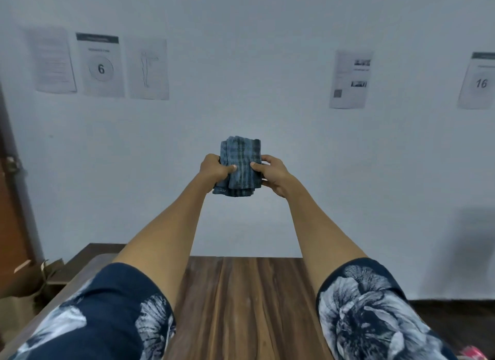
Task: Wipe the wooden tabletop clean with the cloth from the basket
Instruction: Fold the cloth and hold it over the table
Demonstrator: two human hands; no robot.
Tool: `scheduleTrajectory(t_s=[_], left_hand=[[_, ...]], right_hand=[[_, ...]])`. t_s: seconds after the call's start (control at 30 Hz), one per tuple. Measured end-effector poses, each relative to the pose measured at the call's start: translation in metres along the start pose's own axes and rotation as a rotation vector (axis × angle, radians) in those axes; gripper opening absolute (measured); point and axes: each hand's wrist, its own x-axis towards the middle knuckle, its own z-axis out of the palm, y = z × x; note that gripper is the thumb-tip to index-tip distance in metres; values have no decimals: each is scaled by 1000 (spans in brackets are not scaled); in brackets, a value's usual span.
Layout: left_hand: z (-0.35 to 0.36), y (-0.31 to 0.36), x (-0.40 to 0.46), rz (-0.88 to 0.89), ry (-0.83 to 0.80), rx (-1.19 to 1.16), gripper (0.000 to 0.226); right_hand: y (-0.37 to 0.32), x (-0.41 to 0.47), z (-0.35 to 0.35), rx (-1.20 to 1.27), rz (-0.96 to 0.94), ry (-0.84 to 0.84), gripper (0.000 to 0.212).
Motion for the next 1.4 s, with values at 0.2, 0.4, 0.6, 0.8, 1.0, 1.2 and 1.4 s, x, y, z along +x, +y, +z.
scheduleTrajectory(t_s=[0.2, 0.4, 0.6, 0.8, 1.0, 1.2, 1.4], left_hand=[[-13, 25, -8, 29, -18, -35, 34], [-18, 18, -9, 22, -52, -42, 35], [-20, 1, -11, -10, -64, -41, 33], [-13, -22, -11, -70, -89, -38, 34], [16, -63, -18, -162, -158, -39, 34], [62, -114, -30, -272, -276, -58, 36], [126, -146, -52, -354, -443, -60, 36]], right_hand=[[-20, -1, 0, 21, -55, -9, 36], [-14, -3, 4, 28, -53, -25, 35], [-2, -6, 12, 41, -37, -39, 34], [22, -10, 13, 40, 29, -47, 36], [72, -15, 3, 33, 132, -31, 35], [138, -32, -18, 39, 274, 36, 37], [194, -69, -57, 90, 407, 176, 36]])
